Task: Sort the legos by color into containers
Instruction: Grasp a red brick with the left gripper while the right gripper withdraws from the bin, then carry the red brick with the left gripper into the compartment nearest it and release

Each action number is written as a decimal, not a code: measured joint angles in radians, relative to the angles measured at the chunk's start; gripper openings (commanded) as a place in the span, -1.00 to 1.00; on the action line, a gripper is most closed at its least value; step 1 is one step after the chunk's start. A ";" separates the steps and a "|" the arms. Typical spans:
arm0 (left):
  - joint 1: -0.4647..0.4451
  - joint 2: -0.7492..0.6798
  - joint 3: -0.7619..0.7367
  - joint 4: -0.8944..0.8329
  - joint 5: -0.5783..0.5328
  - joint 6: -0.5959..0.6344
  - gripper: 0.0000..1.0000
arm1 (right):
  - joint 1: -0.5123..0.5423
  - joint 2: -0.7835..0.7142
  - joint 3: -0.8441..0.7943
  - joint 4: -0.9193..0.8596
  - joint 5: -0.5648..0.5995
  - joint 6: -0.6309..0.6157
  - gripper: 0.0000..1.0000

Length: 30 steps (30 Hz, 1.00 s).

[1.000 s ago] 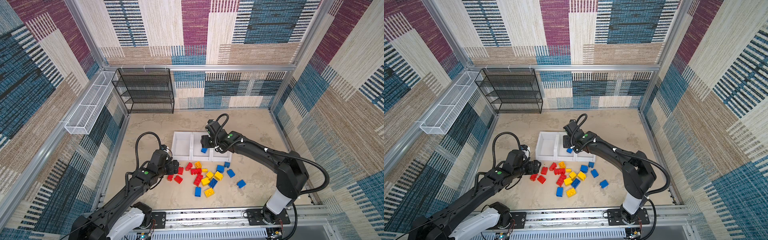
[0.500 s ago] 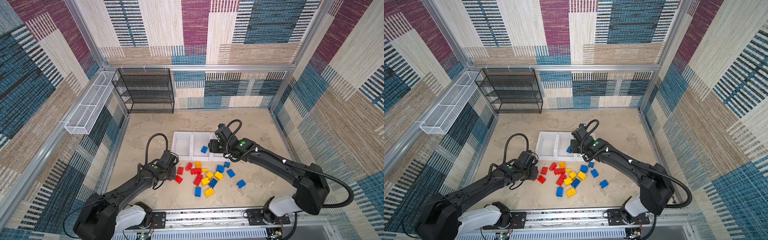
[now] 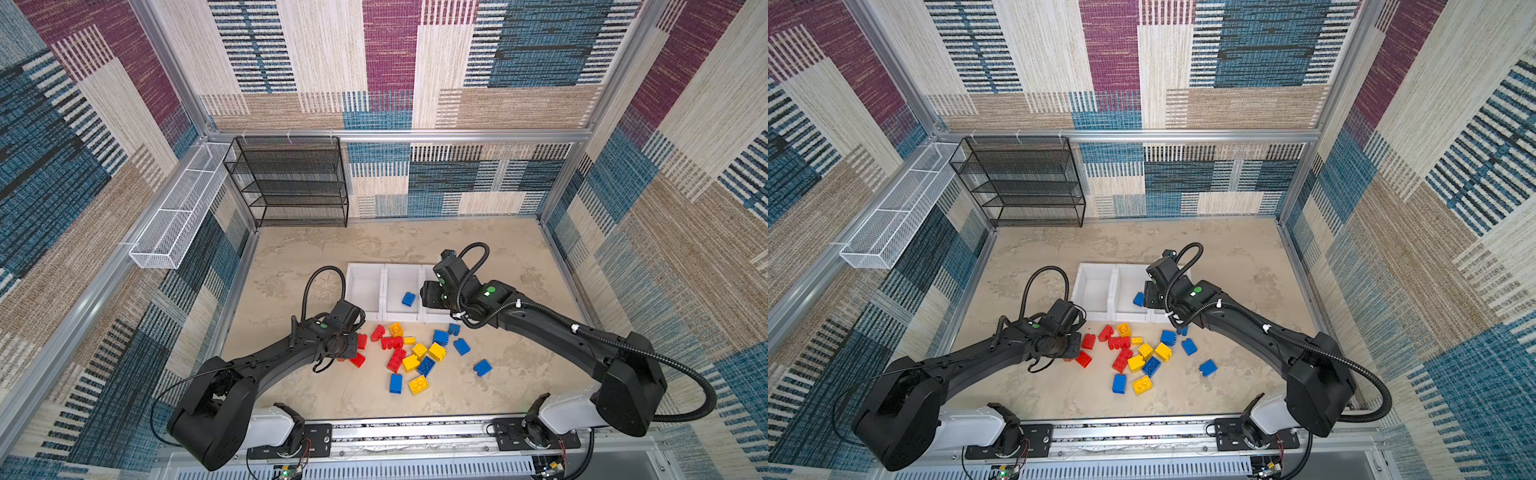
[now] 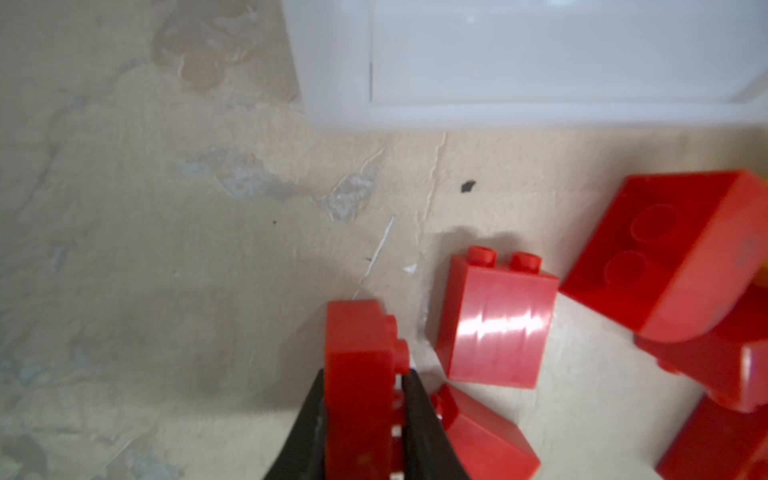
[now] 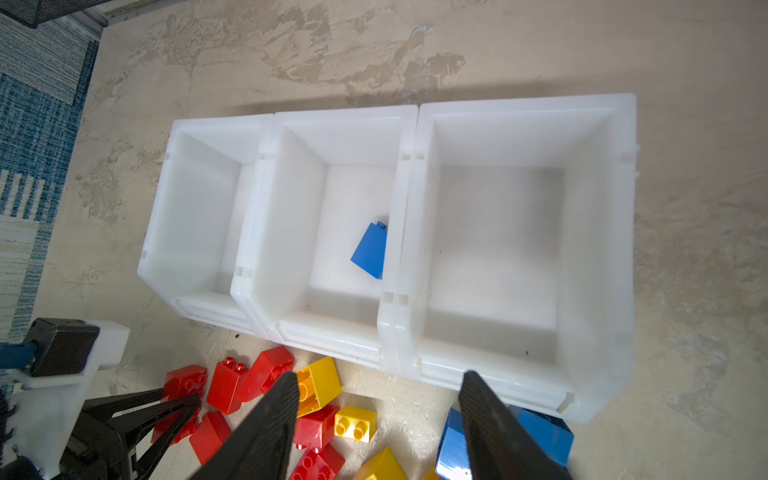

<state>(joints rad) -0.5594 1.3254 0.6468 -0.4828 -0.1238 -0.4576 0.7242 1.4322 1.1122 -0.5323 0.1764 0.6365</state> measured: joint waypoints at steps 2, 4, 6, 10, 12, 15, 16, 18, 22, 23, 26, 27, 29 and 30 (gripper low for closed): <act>-0.001 -0.005 0.000 0.000 0.000 0.002 -0.62 | 0.000 -0.005 0.000 0.000 0.002 0.003 0.27; -0.002 -0.020 0.007 -0.006 0.000 0.006 -0.62 | 0.000 -0.010 0.000 0.000 0.005 0.006 0.25; -0.004 -0.040 0.029 -0.010 0.005 0.010 -0.63 | 0.000 -0.015 0.000 0.000 0.007 0.007 0.24; -0.004 -0.076 0.111 -0.014 0.026 0.021 -0.62 | 0.000 -0.028 0.000 -0.007 0.011 0.010 0.23; -0.002 -0.069 0.162 -0.013 0.026 0.034 -0.61 | 0.000 -0.034 0.000 -0.010 0.013 0.012 0.23; 0.009 0.000 0.259 0.001 0.030 0.068 -0.61 | 0.000 -0.042 -0.001 -0.012 0.017 0.014 0.22; 0.017 0.041 0.298 0.002 0.031 0.080 -0.61 | 0.000 -0.046 -0.002 -0.012 0.018 0.014 0.22; 0.032 0.120 0.365 0.012 0.035 0.103 -0.61 | 0.000 -0.057 -0.010 -0.013 0.018 0.018 0.22; 0.064 0.277 0.485 0.021 0.052 0.144 -0.57 | 0.000 -0.087 -0.038 -0.020 0.027 0.029 0.21; 0.071 0.315 0.513 0.022 0.053 0.151 -0.56 | 0.000 -0.092 -0.046 -0.023 0.029 0.030 0.21; 0.094 0.401 0.575 0.022 0.066 0.163 -0.54 | 0.000 -0.105 -0.071 -0.032 0.033 0.042 0.20; 0.098 0.418 0.587 0.023 0.079 0.165 -0.54 | 0.000 -0.109 -0.079 -0.034 0.033 0.043 0.20; 0.106 0.450 0.605 0.024 0.078 0.166 -0.50 | 0.000 -0.115 -0.100 -0.037 0.033 0.047 0.20; 0.106 0.459 0.608 0.025 0.080 0.169 -0.46 | 0.000 -0.117 -0.108 -0.038 0.032 0.048 0.20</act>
<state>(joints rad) -0.4530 1.7847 1.2549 -0.4580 -0.0433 -0.2890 0.7242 1.3148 1.0046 -0.5705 0.2089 0.6842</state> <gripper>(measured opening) 0.258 0.601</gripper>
